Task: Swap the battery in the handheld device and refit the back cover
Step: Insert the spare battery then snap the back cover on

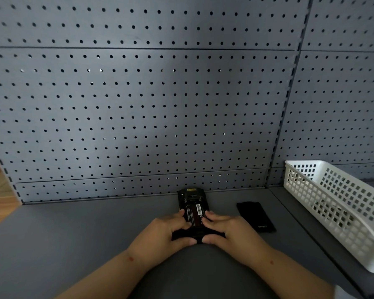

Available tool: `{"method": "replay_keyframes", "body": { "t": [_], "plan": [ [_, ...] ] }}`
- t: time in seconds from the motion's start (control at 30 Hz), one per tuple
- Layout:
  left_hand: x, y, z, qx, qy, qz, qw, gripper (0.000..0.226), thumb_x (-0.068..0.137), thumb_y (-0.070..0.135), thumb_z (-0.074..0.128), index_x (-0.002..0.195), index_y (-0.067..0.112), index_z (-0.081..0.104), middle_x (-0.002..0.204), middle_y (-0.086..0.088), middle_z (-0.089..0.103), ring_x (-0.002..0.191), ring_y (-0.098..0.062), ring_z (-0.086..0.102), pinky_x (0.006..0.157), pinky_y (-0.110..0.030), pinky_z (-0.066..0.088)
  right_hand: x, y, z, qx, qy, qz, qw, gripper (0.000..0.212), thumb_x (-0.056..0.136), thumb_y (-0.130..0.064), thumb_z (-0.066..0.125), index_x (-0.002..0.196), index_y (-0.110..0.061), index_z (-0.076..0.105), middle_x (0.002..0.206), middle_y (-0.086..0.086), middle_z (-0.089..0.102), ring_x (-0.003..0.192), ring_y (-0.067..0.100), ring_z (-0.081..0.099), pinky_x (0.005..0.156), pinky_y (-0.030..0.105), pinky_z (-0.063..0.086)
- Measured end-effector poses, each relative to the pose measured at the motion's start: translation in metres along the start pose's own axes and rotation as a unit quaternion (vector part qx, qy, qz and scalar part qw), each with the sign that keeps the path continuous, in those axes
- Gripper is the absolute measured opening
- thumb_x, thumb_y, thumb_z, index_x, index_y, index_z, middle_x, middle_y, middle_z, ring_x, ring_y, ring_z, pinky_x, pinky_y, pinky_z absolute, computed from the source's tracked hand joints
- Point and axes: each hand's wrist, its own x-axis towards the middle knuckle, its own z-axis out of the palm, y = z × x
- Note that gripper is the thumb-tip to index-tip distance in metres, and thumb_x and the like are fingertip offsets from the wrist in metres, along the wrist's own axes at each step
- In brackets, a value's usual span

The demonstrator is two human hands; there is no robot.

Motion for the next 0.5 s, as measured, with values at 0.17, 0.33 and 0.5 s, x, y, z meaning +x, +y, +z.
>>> {"method": "replay_keyframes", "body": {
  "t": [0.17,0.33,0.5],
  "plan": [
    [0.000,0.001,0.000,0.010,-0.005,0.002,1.000,0.070,0.061,0.076,0.048,0.096,0.019,0.066,0.116,0.000,0.066,0.111,0.037,0.017,0.091,0.006,0.025,0.001,-0.001,-0.004,-0.011,-0.012,-0.011,1.000,0.051,0.082,-0.031,0.065,0.129,-0.017,0.050,0.146,-0.001,0.038,0.132,-0.002,0.030,0.100,-0.004,0.011],
    [0.000,0.003,0.000,0.027,-0.001,-0.025,0.999,0.057,0.064,0.067,0.057,0.089,0.016,0.063,0.127,0.001,0.060,0.112,0.031,0.026,0.086,0.007,0.027,0.005,0.025,-0.057,-0.066,0.021,0.052,0.996,0.051,0.081,-0.040,0.065,0.127,-0.023,0.054,0.139,-0.005,0.050,0.124,0.000,0.043,0.093,-0.001,0.025],
    [-0.001,0.001,0.002,0.023,0.029,-0.077,0.996,0.040,0.067,0.042,0.075,0.080,0.038,0.037,0.133,0.017,0.044,0.120,0.001,0.046,0.085,-0.002,0.037,0.000,0.069,-0.097,-0.138,-0.137,0.243,0.950,0.084,0.079,-0.054,0.060,0.145,-0.022,0.021,0.157,0.005,0.015,0.144,0.019,0.015,0.116,0.031,0.015]
  ]
}}
